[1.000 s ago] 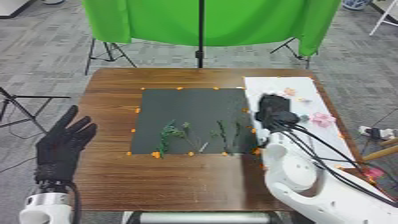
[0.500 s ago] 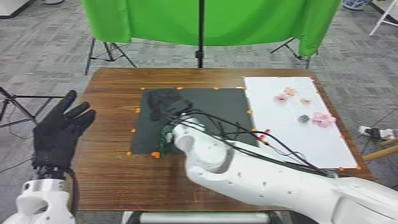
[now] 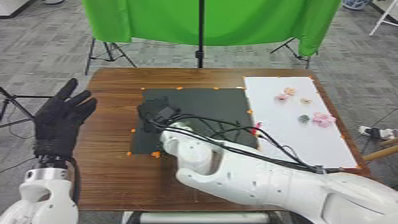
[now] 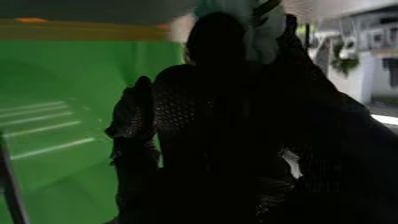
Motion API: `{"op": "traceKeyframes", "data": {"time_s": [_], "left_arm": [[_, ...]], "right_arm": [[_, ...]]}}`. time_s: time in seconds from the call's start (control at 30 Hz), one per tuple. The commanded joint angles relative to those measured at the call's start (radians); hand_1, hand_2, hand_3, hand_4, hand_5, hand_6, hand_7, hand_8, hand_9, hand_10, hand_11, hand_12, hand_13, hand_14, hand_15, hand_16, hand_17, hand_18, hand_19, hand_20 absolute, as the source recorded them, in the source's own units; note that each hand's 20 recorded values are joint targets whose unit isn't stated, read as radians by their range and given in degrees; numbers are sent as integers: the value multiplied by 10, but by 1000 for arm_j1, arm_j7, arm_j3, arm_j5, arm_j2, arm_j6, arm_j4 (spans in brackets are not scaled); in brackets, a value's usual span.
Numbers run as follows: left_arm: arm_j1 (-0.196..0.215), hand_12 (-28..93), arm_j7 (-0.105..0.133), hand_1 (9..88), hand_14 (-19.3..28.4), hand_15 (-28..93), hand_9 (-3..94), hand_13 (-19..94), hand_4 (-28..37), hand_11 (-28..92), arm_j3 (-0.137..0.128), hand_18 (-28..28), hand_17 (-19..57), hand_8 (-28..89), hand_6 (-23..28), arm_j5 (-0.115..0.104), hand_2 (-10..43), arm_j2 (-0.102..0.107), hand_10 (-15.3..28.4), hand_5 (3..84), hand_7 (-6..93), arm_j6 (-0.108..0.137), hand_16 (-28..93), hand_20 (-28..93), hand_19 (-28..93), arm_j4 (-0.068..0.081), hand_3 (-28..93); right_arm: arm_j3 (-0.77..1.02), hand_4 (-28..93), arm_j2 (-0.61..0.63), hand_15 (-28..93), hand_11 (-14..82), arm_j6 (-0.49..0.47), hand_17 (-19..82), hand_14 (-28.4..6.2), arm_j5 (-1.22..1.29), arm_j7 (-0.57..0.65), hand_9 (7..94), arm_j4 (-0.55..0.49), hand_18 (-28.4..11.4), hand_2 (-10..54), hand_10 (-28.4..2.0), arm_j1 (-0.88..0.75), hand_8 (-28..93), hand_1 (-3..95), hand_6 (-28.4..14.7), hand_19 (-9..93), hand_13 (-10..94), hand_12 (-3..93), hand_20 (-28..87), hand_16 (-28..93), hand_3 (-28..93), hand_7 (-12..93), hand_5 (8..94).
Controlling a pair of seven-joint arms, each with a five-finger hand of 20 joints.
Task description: Arrange flowers
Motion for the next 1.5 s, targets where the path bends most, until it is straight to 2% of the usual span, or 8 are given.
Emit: {"op": "traceKeyframes", "data": {"time_s": [0.03, 0.33, 0.47, 0.5, 0.7, 0.9, 1.13, 1.5], "left_arm": [[19, 107, 17, 207, 270, 536, 318, 197, -283, 218, 5, 284, -84, -77, 72, -11, 67, -1, 195, 357, 66, 6, -103, -1, 569, 2, 796], [99, 107, 56, 208, 270, 536, 318, 197, -283, 219, -3, 284, -84, -77, 72, -33, 67, 13, 195, 357, 67, 27, -103, 0, 568, -22, 797], [138, 107, -40, 208, 270, 537, 318, 197, -283, 219, -39, 284, -84, -78, 72, 9, 67, -50, 196, 357, 67, 7, -103, 0, 568, -36, 796], [134, 107, -17, 209, 270, 537, 318, 197, -283, 219, -32, 284, -84, -78, 72, -1, 67, -41, 195, 357, 67, 10, -103, 1, 568, -30, 796], [168, 107, -50, 209, 270, 537, 317, 197, -283, 220, -50, 284, -84, -78, 72, 12, 68, -84, 195, 356, 68, 4, -103, 1, 568, -37, 795], [189, 107, -42, 208, 271, 537, 317, 196, -283, 220, -42, 284, -84, -78, 71, 8, 68, -109, 195, 355, 68, 2, -103, 1, 568, -34, 794], [191, 107, -7, 207, 270, 536, 317, 196, -283, 220, -20, 284, -84, -78, 71, 1, 67, -97, 195, 355, 70, 3, -102, 2, 568, -30, 796], [166, 107, -15, 206, 270, 536, 317, 197, -283, 220, -13, 284, -82, -78, 71, 4, 67, -110, 194, 354, 68, -7, -102, 5, 574, -21, 796]], "right_arm": [[3, -283, -2, 824, 506, -72, 222, -75, -32, -29, 741, -20, -213, -95, -86, -9, -34, 448, 24, 845, 667, 302, 495, 213, 710, 240, 729], [0, -283, 37, 870, 595, -114, 182, -101, -66, -15, 677, -95, -224, -95, -128, -27, -146, 351, 11, 820, 611, 231, 530, 211, 760, 217, 677], [42, -283, 71, 885, 611, -83, 176, -117, -83, 29, 662, -152, -229, -95, -141, -77, -140, 307, -5, 819, 596, 241, 539, 223, 739, 203, 643], [31, -283, 82, 888, 614, -51, 175, -122, -71, 46, 660, -159, -230, -95, -145, -50, -139, 299, -7, 819, 592, 243, 540, 226, 734, 202, 640], [171, -283, 118, 900, 632, 20, 175, -138, -18, 92, 642, -220, -239, -95, -159, -84, -132, 268, -29, 822, 576, 254, 546, 233, 723, 186, 616], [293, -282, 248, 893, 625, 111, 171, -144, 58, 154, 629, -307, -240, -95, -164, -116, -127, 266, -36, 822, 567, 249, 546, 228, 725, 178, 609], [532, -282, 533, 827, 481, 221, 161, -142, 155, 210, 606, -405, -238, -95, -171, -286, -127, 273, -36, 800, 534, 181, 528, 187, 748, 178, 592], [720, -282, 686, 788, 371, 213, 142, -140, 185, 326, 573, -303, -231, -95, -167, -469, -139, 293, -18, 782, 478, 160, 513, 154, 799, 199, 557]]}}
